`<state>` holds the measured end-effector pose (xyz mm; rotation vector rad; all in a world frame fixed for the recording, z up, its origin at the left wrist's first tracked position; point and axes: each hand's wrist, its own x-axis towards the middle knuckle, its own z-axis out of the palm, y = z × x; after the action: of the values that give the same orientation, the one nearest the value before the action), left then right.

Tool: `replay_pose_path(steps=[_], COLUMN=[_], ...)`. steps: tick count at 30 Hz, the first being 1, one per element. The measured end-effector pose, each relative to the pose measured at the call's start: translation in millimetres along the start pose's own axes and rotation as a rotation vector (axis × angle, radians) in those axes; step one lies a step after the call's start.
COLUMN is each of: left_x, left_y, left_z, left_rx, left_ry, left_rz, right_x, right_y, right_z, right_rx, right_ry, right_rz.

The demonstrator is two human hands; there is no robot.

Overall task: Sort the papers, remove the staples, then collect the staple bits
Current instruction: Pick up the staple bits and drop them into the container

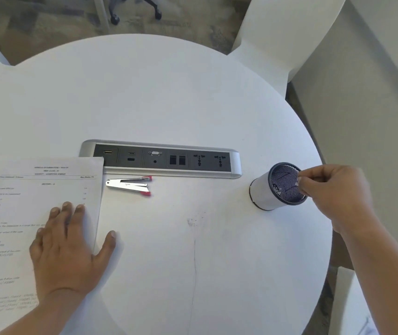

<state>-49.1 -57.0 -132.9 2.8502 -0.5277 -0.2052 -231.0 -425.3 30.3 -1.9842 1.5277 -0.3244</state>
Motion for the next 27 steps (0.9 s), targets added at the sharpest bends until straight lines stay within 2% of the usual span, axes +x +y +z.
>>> replay_pose_path(steps=[4, 13, 18, 21, 23, 25, 27], left_x=[0, 0, 0, 0, 0, 0, 0], left_y=[-1, -1, 0, 1, 1, 0, 0], left_z=[0, 1, 2, 2, 1, 1, 1], left_rx=[0.003, 0.009, 0.006, 0.014, 0.025, 0.028, 0.026], left_ry=[0.012, 0.021, 0.037, 0.039, 0.032, 0.023, 0.021], left_rz=[0.007, 0.014, 0.013, 0.018, 0.017, 0.010, 0.007], right_x=[1, 1, -1, -9, -22, -37, -51], right_y=[3, 6, 3, -8, -17, -22, -20], right_z=[3, 8, 8, 12, 23, 43, 69], right_rx=[-0.160, -0.239, -0.006, 0.383, 0.559, 0.558, 0.390], right_ry=[0.023, 0.029, 0.058, -0.030, -0.167, -0.326, -0.423], right_rz=[-0.107, -0.185, -0.172, -0.059, 0.002, 0.015, -0.044])
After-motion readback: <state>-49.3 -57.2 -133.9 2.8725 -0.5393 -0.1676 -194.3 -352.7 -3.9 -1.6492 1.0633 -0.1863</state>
